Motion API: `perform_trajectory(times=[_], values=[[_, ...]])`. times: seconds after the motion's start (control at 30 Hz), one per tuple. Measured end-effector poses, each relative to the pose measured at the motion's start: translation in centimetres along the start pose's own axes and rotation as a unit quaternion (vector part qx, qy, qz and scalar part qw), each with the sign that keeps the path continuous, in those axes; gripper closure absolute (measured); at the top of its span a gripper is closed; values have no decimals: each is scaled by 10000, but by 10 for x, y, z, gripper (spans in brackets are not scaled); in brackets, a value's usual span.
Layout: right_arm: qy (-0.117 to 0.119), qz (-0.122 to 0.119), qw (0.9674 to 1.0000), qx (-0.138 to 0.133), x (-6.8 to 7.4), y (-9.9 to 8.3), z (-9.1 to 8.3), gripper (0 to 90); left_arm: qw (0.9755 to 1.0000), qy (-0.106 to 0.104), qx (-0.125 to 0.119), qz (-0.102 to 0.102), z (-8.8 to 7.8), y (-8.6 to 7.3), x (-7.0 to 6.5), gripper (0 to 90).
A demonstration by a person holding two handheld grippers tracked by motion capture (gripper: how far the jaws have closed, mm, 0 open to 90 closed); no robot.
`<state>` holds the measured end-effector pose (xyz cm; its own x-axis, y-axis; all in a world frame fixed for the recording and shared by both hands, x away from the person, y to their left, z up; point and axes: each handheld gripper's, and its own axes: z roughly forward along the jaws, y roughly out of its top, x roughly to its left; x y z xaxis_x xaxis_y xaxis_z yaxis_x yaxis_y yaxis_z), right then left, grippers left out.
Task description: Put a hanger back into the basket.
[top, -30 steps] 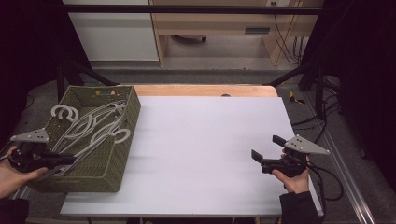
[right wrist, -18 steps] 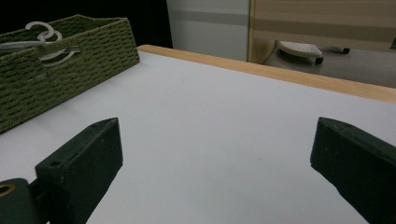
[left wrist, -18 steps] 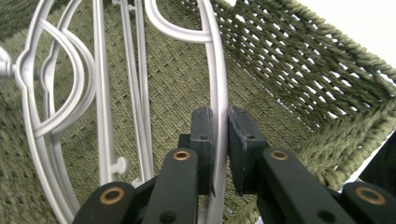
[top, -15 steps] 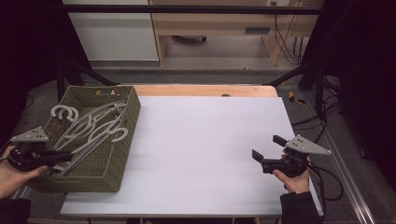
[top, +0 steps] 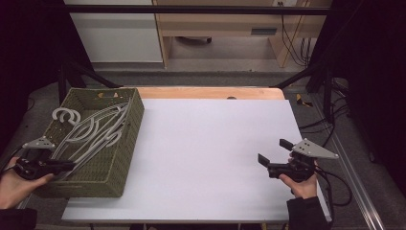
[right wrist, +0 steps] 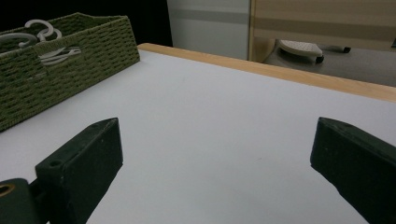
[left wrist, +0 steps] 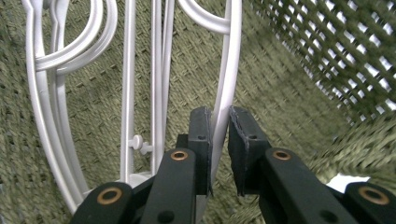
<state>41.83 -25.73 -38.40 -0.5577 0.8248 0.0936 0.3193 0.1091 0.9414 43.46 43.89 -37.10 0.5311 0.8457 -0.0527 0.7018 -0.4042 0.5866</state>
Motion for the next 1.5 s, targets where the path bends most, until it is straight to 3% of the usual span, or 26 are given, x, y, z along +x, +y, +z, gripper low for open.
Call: perform_trajectory(times=[0.27,0.4,0.43,0.47,0.5,0.6,0.67,0.83,0.9,1.13,1.23,1.37,1.43,1.5], values=[[-2,10,10000,-14,0,0,0,26,9992,157,-139,-347,-6,-5,11,768],[3,1,10000,3,0,0,0,26,9989,179,-198,-394,-8,-4,12,767],[-2,5,10000,4,0,0,0,26,9981,383,-259,-397,-10,-4,11,800],[9,11,10000,1,0,0,0,26,9965,580,-349,-495,-12,-4,12,898],[-7,7,10000,-8,0,0,0,26,9962,569,-400,-532,-13,-4,14,899],[3,1,10000,-11,0,0,0,26,9967,626,-331,-404,-12,-2,12,898],[0,7,10000,-8,0,0,0,26,9967,578,-483,-303,-9,1,4,893],[16,7,10000,2,0,0,0,26,9972,558,-488,84,1,13,-10,651],[-3,6,10000,-7,0,0,0,26,9971,564,-456,216,7,19,-16,595],[-2,4,10000,-8,0,0,0,25,9962,744,-63,457,33,35,-32,505],[6,2,10000,-12,0,0,0,26,9940,907,291,537,44,41,-35,508],[7,8,10000,-23,0,0,0,26,9922,1008,532,512,49,45,-37,598],[5,3,10000,-12,0,0,0,26,9895,1118,764,514,52,46,-36,633],[12,2,10000,-11,0,0,0,26,9885,1123,907,447,54,46,-35,680]])
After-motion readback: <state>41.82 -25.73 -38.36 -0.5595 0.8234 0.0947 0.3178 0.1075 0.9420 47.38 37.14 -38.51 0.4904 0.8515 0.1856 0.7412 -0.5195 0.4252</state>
